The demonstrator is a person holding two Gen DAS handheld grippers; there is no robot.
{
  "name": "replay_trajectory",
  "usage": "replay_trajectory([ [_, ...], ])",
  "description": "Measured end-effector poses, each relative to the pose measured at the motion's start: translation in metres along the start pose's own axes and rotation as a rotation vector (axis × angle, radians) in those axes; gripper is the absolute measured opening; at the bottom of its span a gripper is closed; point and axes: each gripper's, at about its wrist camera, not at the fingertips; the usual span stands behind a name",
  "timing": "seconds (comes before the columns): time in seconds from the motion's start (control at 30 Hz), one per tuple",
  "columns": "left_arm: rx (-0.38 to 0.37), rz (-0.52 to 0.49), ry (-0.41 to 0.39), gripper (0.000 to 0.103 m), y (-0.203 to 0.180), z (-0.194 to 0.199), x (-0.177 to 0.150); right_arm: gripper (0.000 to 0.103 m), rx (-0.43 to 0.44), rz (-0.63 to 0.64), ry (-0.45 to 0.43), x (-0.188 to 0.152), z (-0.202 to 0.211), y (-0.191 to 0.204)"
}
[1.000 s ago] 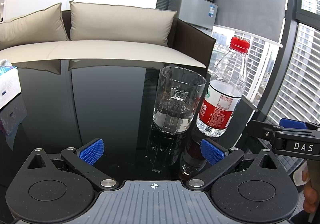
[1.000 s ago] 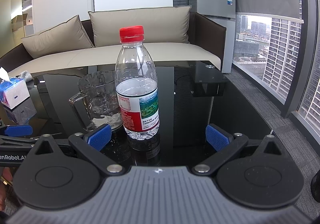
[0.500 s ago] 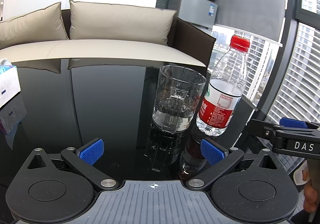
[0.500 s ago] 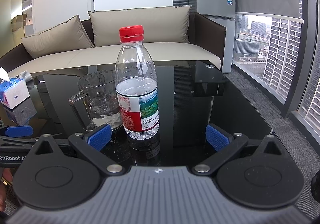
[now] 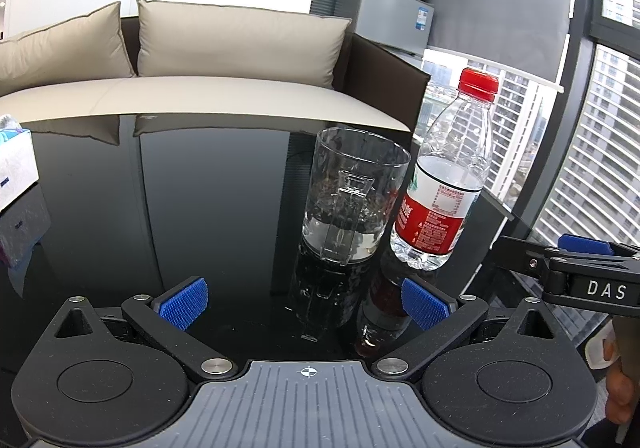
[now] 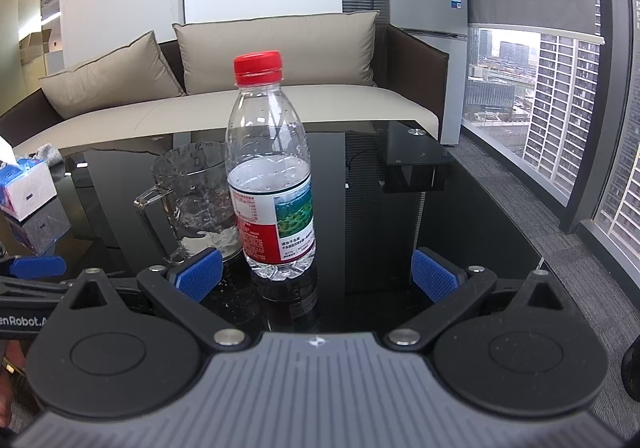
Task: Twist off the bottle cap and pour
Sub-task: 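Move the left tool toward the red-capped water bottle, then close the left tool fingers around the bottle's red label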
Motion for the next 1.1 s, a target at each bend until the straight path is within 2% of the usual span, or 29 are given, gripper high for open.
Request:
replay_trajectory([
  [0.1,-0.030,0.016,0.011,0.102,0.000,-0.001,-0.001,0.103,-0.032,-0.032,-0.023,0.001,0.004,-0.005],
  [0.27,-0.050,-0.022,0.008,0.102,-0.011,-0.004,-0.002,0.103,-0.072,-0.070,-0.055,0.004,0.007,-0.014],
  [0.6,-0.145,-0.071,-0.008,0.102,-0.043,-0.020,0.004,0.103,-0.160,-0.167,-0.126,0.011,0.015,-0.042],
  [0.93,-0.208,-0.146,-0.024,0.102,-0.080,-0.039,0.008,0.103,-0.226,-0.255,-0.151,0.013,0.014,-0.077],
  [1.1,-0.197,-0.165,-0.027,0.102,-0.091,-0.052,0.009,0.103,-0.233,-0.352,-0.136,0.010,0.012,-0.098],
])
Point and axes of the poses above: each gripper's, at about its wrist camera, not at the fingertips, and z roughly against the way its jaws point, y to its left, x to its top, and after that the axes turned 4 degrees about -y, right-handed
